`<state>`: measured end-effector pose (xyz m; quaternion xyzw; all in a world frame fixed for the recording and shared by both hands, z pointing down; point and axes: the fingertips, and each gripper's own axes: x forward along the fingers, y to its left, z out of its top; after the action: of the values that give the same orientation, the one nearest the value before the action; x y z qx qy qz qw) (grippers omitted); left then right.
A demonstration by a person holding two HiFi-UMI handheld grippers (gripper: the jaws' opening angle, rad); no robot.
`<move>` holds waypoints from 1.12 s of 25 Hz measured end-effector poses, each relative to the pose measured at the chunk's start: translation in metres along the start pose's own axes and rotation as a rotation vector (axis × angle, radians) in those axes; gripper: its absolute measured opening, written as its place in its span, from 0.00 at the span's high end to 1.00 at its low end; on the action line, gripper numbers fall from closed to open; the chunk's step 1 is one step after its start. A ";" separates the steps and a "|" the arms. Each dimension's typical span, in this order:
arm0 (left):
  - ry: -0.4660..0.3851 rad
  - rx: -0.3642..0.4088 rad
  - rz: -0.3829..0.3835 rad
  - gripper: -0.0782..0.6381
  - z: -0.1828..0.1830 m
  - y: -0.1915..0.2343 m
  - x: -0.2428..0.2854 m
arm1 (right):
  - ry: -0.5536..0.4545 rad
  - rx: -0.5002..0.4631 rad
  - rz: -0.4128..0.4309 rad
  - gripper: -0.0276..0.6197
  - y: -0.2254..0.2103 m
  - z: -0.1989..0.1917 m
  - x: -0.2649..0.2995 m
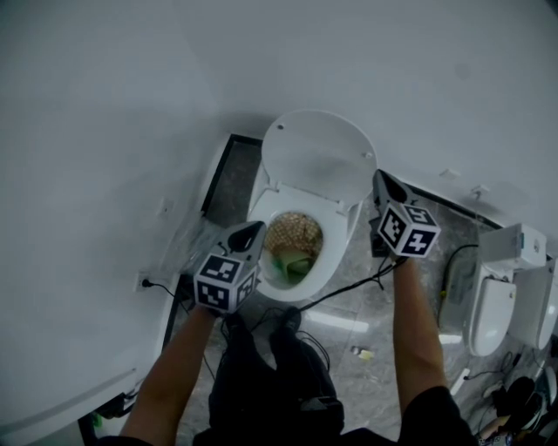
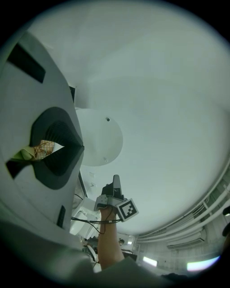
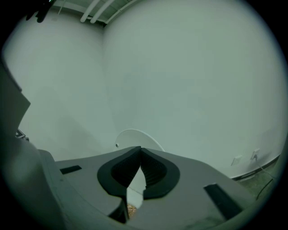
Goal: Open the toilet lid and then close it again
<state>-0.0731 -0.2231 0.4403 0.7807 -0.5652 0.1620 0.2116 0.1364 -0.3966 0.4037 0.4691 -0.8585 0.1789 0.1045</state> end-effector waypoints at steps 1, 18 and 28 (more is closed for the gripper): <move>0.000 0.003 -0.003 0.88 0.000 -0.001 -0.001 | 0.000 -0.008 0.001 0.94 0.002 0.000 -0.003; 0.015 0.023 -0.029 0.88 0.006 -0.008 0.003 | -0.006 -0.038 -0.012 0.94 -0.004 0.001 -0.013; 0.002 0.018 -0.025 0.88 0.011 -0.011 0.012 | 0.044 -0.049 -0.033 0.92 -0.019 -0.002 0.009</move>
<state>-0.0593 -0.2351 0.4352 0.7896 -0.5535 0.1652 0.2072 0.1477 -0.4118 0.4124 0.4766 -0.8522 0.1662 0.1379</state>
